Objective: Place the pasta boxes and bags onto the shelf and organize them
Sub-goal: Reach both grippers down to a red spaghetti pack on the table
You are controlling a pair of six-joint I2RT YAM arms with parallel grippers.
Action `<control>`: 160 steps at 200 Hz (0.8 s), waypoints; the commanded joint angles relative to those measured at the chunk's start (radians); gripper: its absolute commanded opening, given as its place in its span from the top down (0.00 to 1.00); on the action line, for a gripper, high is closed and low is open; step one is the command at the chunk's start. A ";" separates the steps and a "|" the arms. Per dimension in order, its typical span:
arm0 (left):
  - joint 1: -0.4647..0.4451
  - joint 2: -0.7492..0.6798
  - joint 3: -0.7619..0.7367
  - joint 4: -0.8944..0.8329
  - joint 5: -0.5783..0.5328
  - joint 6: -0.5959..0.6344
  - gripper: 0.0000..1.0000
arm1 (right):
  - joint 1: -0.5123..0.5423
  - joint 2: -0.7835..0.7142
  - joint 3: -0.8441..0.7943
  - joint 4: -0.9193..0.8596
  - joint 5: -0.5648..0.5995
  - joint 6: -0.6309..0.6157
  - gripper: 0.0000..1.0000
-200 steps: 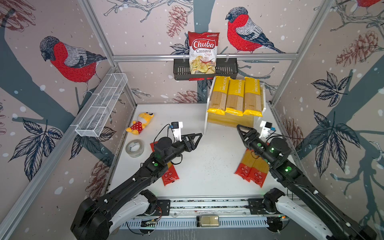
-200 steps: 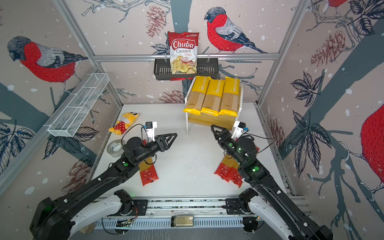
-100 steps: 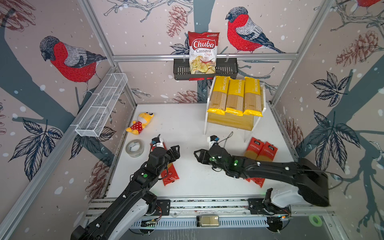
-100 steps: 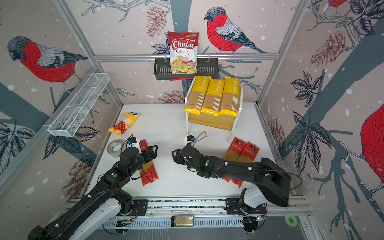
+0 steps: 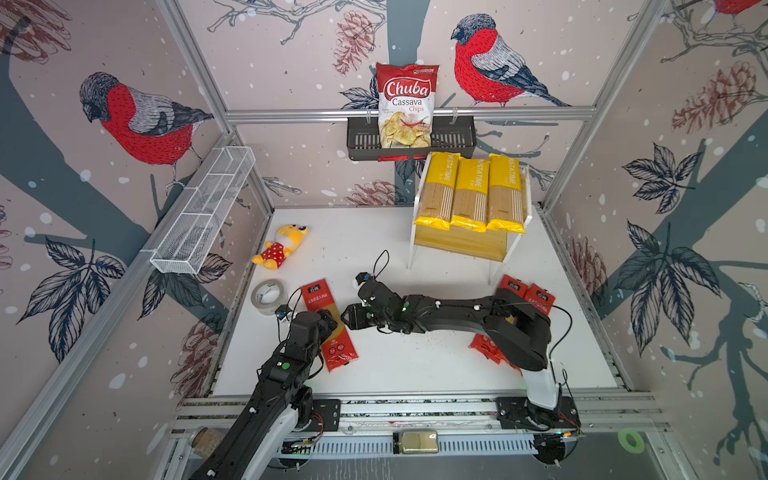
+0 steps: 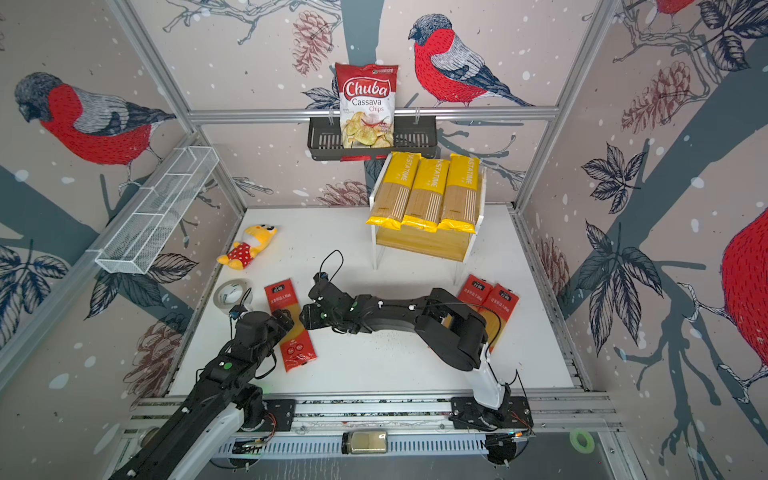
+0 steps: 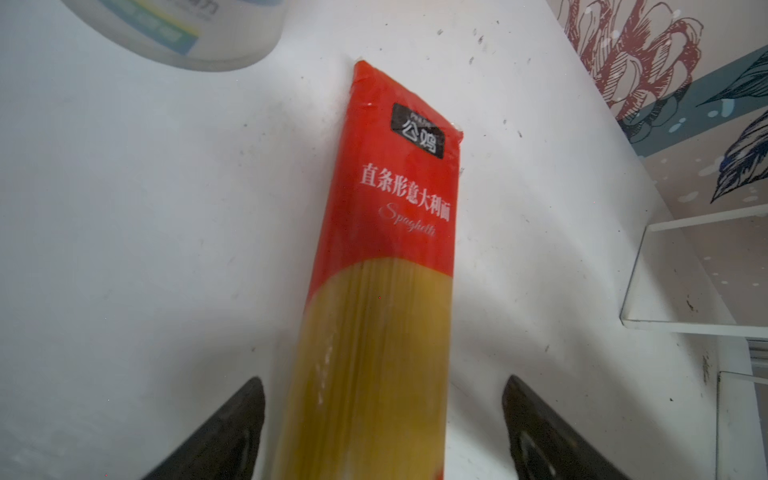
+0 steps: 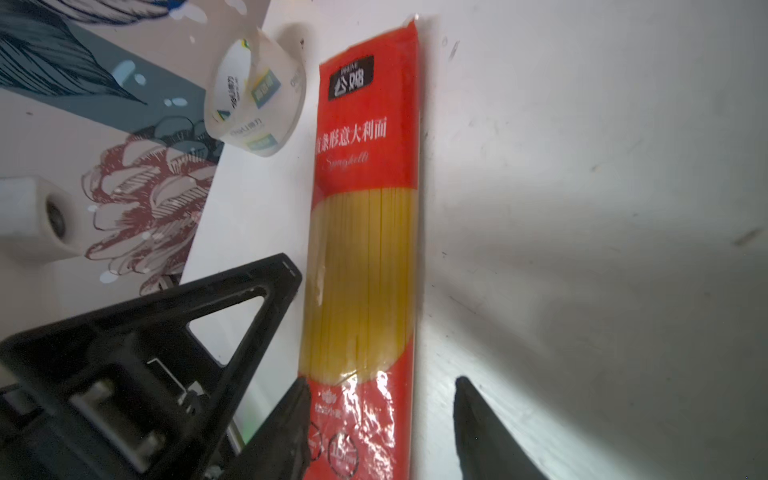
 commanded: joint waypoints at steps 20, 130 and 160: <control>0.005 0.004 -0.039 0.068 0.065 -0.033 0.13 | 0.000 0.084 0.071 -0.051 -0.082 -0.044 0.44; 0.005 0.003 -0.110 0.186 0.159 -0.060 0.18 | -0.038 0.177 0.084 0.054 -0.259 0.003 0.50; 0.005 0.036 -0.122 0.239 0.186 -0.060 0.19 | -0.052 0.172 0.045 0.111 -0.297 0.030 0.63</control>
